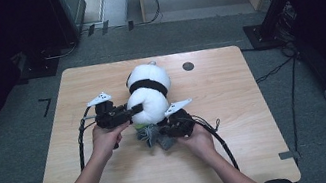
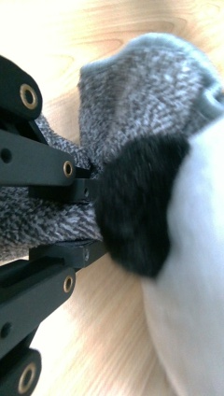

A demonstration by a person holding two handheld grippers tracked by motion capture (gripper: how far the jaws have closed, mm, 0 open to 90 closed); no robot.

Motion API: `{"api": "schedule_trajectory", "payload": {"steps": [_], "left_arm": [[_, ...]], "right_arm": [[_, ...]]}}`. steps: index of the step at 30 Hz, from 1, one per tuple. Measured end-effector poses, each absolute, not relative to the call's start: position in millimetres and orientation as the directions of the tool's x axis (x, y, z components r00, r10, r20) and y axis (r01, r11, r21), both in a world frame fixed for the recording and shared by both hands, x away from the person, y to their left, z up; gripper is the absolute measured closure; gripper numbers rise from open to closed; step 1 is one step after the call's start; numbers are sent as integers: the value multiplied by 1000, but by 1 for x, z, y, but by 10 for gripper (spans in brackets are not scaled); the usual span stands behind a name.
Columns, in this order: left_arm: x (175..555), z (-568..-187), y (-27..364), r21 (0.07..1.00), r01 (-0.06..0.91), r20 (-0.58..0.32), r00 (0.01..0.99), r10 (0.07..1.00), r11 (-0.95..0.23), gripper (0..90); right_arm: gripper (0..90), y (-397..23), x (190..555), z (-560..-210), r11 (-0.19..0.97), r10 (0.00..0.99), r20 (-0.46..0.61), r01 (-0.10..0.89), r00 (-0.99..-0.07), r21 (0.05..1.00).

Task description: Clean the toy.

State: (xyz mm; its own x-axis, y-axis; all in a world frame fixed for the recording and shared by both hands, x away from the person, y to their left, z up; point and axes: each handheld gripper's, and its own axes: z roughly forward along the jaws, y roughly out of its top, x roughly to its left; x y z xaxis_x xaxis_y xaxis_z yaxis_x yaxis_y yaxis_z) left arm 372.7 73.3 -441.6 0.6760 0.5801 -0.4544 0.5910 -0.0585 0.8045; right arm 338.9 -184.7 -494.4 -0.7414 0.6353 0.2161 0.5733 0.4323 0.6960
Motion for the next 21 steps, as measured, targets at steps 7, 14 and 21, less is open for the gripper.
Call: {"api": "schedule_trajectory", "payload": {"steps": [7, 14, 21], "left_arm": [[374, -440, 77, 816, 576, -442, 664, 603, -36, 557], [378, -443, 82, 809, 587, -444, 643, 624, -30, 555], [377, -446, 78, 807, 588, -431, 650, 626, -54, 550]], "right_arm": [[771, -181, 333, -487, 478, 598, 180, 528, -781, 702], [771, -169, 315, -466, 510, 479, 145, 409, -866, 757], [769, -185, 310, -441, 398, 484, 127, 347, -866, 849]]}}
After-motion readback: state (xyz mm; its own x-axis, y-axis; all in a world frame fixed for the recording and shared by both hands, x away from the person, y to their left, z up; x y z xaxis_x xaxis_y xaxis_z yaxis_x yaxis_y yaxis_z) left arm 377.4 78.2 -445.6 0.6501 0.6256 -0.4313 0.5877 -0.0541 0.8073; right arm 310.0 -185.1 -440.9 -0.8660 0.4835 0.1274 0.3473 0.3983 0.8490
